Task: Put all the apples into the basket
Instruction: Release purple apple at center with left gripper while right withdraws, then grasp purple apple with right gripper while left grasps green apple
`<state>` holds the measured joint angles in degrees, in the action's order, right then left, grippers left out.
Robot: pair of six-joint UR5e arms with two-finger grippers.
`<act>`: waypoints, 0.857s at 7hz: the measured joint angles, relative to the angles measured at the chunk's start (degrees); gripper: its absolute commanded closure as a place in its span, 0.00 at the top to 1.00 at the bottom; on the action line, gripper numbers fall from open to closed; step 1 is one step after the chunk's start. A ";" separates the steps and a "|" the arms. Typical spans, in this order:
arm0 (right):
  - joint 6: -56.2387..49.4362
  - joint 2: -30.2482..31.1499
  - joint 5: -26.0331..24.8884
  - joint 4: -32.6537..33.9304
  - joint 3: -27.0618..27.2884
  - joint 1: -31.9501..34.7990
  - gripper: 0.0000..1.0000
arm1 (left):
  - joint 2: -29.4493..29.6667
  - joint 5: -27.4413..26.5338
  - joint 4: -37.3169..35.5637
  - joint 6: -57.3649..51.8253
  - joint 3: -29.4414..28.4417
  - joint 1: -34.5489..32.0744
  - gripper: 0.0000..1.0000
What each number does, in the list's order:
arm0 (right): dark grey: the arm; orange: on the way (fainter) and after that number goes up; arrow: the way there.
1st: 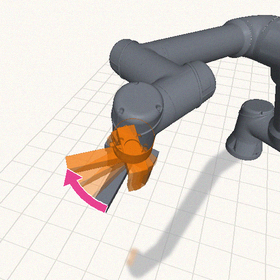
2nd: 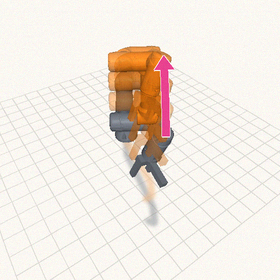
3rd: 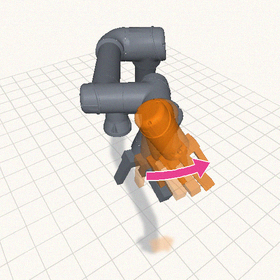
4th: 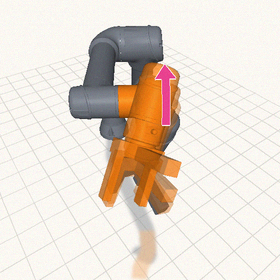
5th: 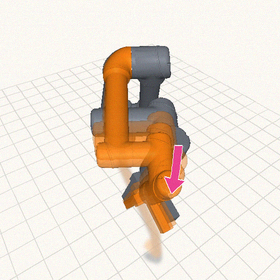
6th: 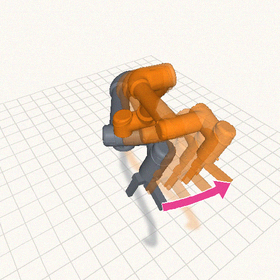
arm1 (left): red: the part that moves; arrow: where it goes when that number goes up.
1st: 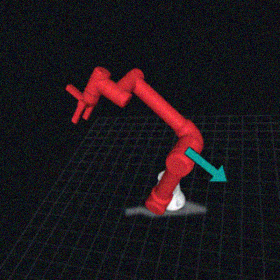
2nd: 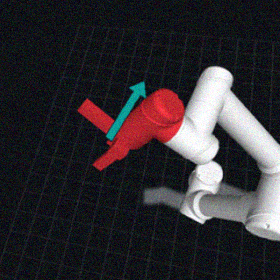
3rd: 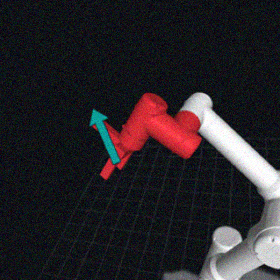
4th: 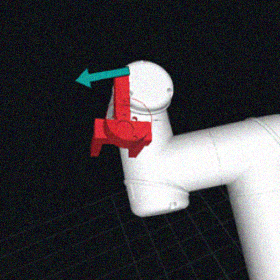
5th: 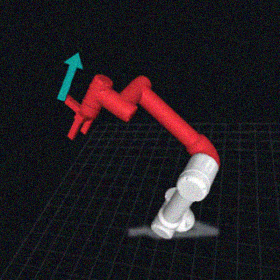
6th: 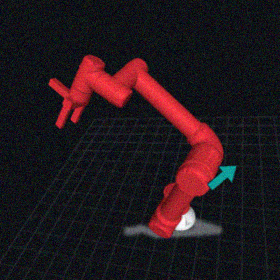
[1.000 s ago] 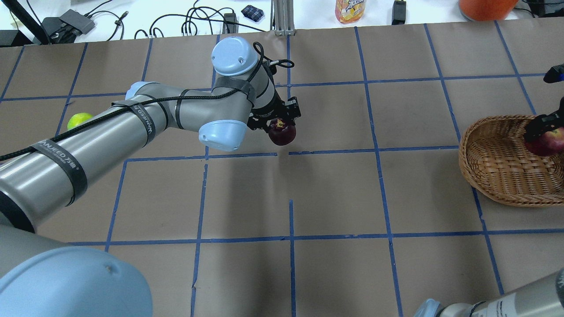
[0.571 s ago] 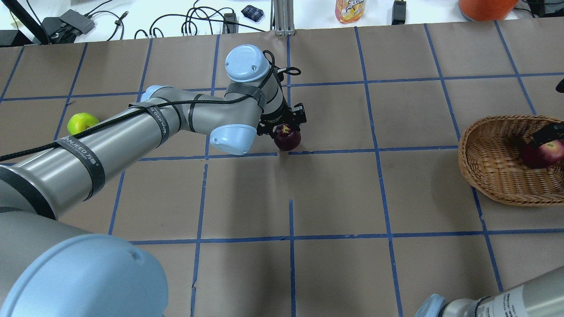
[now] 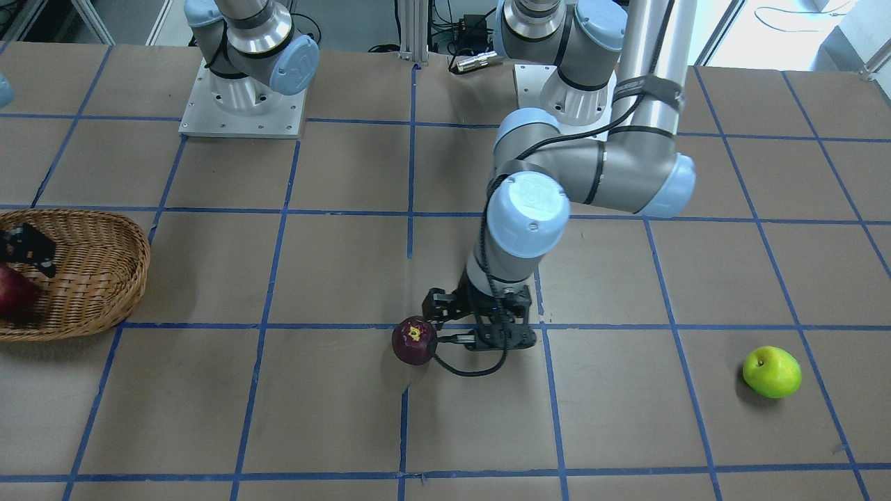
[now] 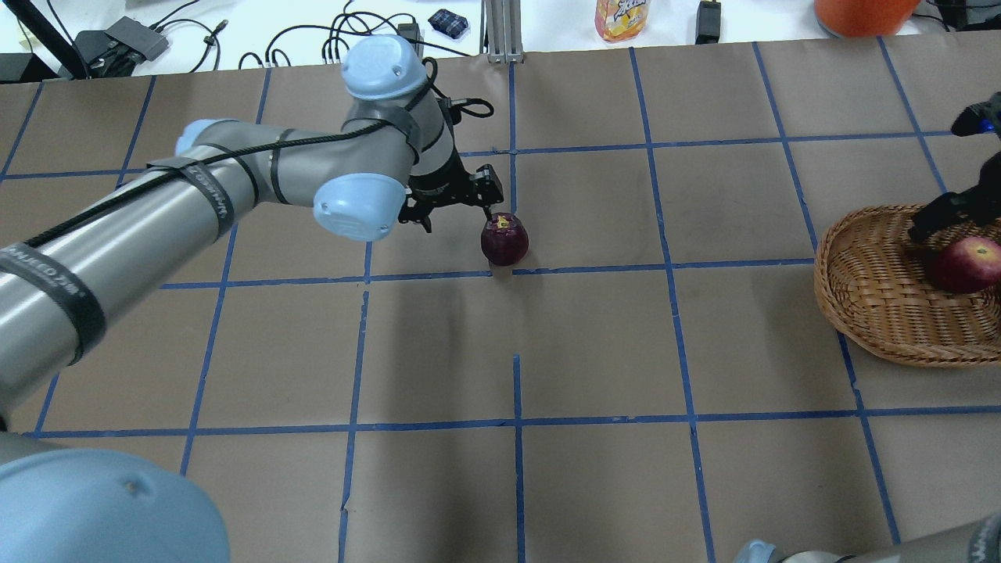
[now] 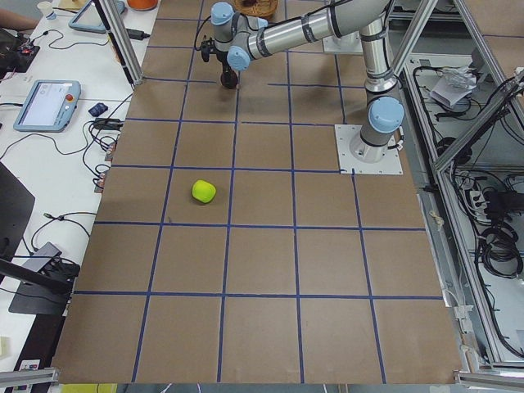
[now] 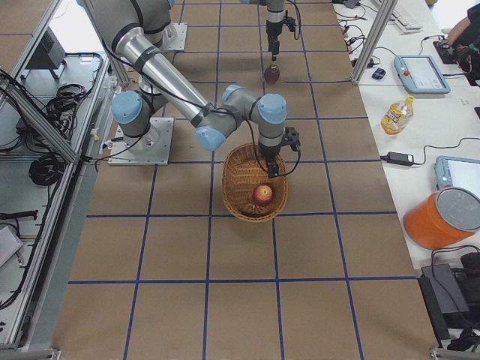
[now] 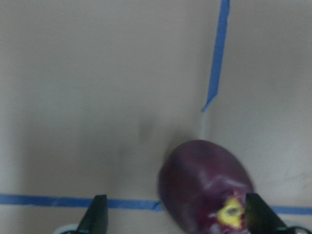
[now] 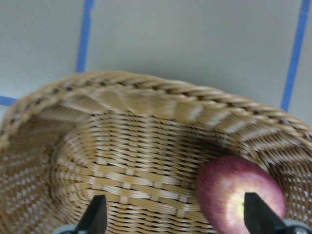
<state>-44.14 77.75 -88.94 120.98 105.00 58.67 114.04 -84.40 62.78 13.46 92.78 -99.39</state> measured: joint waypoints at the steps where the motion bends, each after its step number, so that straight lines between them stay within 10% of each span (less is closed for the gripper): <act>1: 6.81 0.93 -0.22 -0.25 -0.23 6.96 0.99 | -3.05 -2.48 6.20 -8.61 -0.22 5.22 1.00; 6: 48.05 -8.79 -0.92 -0.32 -11.48 40.53 1.00 | -8.22 -6.83 9.71 -41.25 5.59 27.32 1.00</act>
<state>3.91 68.96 -89.86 120.66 93.52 99.20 105.83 -91.23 72.49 -27.78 98.37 -72.06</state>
